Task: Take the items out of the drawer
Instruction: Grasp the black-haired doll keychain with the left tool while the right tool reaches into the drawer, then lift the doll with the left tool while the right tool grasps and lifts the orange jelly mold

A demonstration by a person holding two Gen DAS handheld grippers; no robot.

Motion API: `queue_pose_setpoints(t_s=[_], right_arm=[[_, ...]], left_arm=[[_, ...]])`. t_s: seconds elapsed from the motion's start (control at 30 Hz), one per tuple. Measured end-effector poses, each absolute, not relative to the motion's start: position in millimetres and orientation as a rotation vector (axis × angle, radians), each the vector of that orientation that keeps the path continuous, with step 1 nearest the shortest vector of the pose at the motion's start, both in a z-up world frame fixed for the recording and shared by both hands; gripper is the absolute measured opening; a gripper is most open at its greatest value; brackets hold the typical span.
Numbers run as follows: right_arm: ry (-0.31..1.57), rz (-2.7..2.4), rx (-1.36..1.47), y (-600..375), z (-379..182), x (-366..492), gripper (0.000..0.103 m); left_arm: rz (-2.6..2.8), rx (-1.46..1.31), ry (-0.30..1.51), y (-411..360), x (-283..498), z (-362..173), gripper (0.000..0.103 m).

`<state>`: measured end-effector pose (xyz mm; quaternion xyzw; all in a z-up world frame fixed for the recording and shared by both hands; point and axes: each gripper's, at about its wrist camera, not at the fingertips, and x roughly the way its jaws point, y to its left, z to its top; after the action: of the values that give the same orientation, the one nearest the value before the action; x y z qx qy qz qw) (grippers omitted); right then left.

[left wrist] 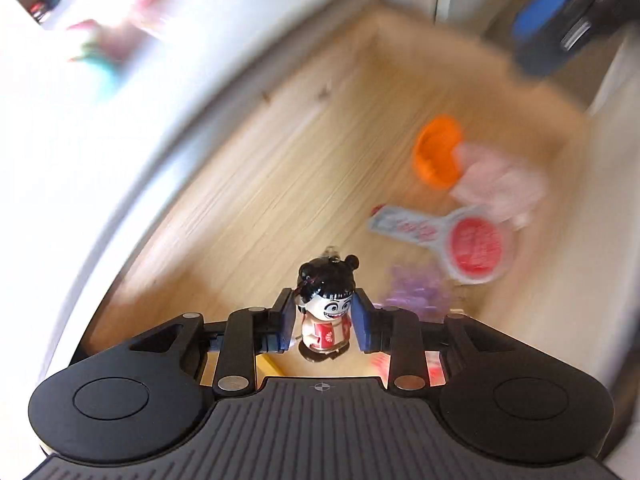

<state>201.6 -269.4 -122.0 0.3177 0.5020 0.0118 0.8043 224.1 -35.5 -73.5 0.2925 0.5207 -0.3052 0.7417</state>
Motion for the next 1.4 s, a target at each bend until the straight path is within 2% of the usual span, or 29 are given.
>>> queue_pose_setpoints(t_s=[0.13, 0.3, 0.43, 0.83, 0.9, 0.93, 1.2, 1.4], right_arm=[[1.126, 0.059, 0.667, -254.1, -124.4, 218.4, 0.097], [1.224, 0.057, 0.601, -227.3, -133.4, 254.8, 0.092], [1.336, 0.023, 0.551, -211.5, -154.6, 284.1, 0.08], [1.54, -0.007, 0.459, -193.7, -197.5, 307.6, 0.079], [1.539, 0.009, 0.445, -191.6, -196.8, 308.4, 0.067], [1.54, 0.011, 0.441, -190.8, -196.6, 307.4, 0.058], [1.373, 0.043, 0.415, -193.5, -146.5, 269.7, 0.058], [1.098, 0.149, 0.424, -194.3, -61.9, 211.1, 0.058]], left_arm=[[-0.614, 0.336, 1.109, 10.8, 211.2, -40.6, 0.034], [-0.56, 0.076, 1.064, 53.1, 199.7, -42.3, 0.034], [-0.597, 0.09, 1.054, 53.0, 192.8, -40.4, 0.034], [-0.634, 0.13, 1.057, 32.8, 180.0, -46.9, 0.034], [-0.64, 0.129, 1.055, 32.5, 178.3, -46.1, 0.034], [-0.642, 0.129, 1.055, 33.1, 179.3, -46.3, 0.034], [-0.663, 0.134, 1.064, 37.7, 176.7, -46.4, 0.034], [-0.573, 0.067, 0.848, 39.5, 195.4, 24.1, 0.034]])
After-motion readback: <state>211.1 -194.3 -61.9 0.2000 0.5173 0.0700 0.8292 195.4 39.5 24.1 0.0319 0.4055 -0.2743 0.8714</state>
